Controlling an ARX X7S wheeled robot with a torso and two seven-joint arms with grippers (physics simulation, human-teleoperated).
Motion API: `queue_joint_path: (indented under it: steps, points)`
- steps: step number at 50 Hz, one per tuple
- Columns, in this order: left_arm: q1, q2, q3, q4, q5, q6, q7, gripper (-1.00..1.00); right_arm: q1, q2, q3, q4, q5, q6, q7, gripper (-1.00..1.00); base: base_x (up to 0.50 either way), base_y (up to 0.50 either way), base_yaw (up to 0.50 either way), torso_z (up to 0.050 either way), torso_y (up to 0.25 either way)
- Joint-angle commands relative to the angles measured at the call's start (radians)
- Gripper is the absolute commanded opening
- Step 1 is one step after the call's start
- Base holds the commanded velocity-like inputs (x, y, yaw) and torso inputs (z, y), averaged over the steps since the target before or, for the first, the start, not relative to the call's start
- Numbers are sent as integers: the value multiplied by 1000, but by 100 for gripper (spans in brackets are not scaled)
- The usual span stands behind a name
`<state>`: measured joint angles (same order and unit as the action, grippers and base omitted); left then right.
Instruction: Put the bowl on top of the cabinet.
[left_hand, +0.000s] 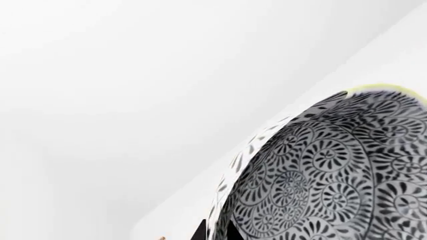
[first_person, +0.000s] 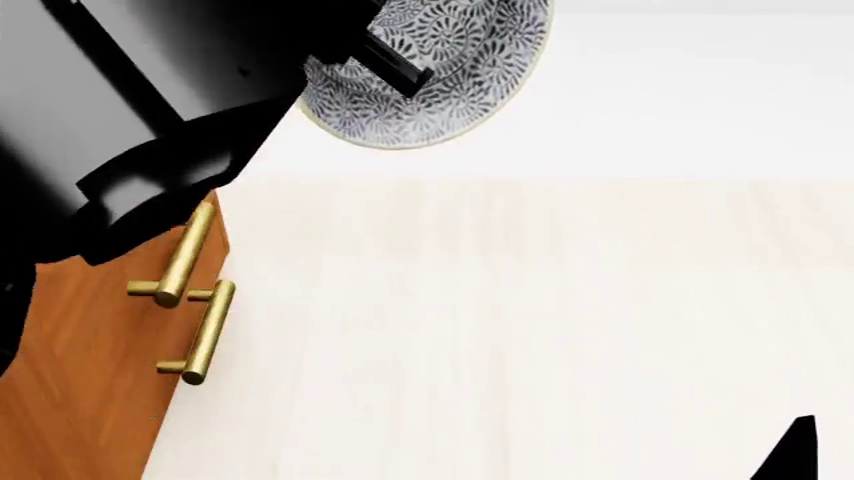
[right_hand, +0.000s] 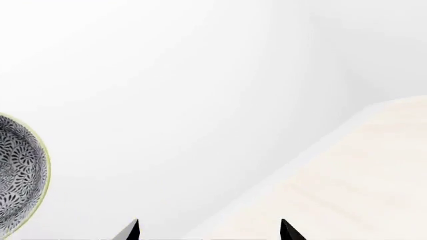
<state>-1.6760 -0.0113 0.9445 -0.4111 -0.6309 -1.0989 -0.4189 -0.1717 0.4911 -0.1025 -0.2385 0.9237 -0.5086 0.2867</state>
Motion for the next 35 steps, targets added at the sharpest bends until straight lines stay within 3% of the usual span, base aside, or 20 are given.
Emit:
queue_joint_path:
  steps: [1,15,35]
  points:
    - [-175,9,101,-248,-143,104,-47,-100,-1,-1,-3,-2,-5,2,-1,100,0,0,0,0,0]
    - [-332,10,129,-567,-339,240,-44,-100,11,-5,-11,7,-14,14,3,100,0,0,0,0,1]
    - [-442,-5,50,-718,-466,204,-74,-100,14,-5,-14,6,-17,22,4,100,0,0,0,1,1]
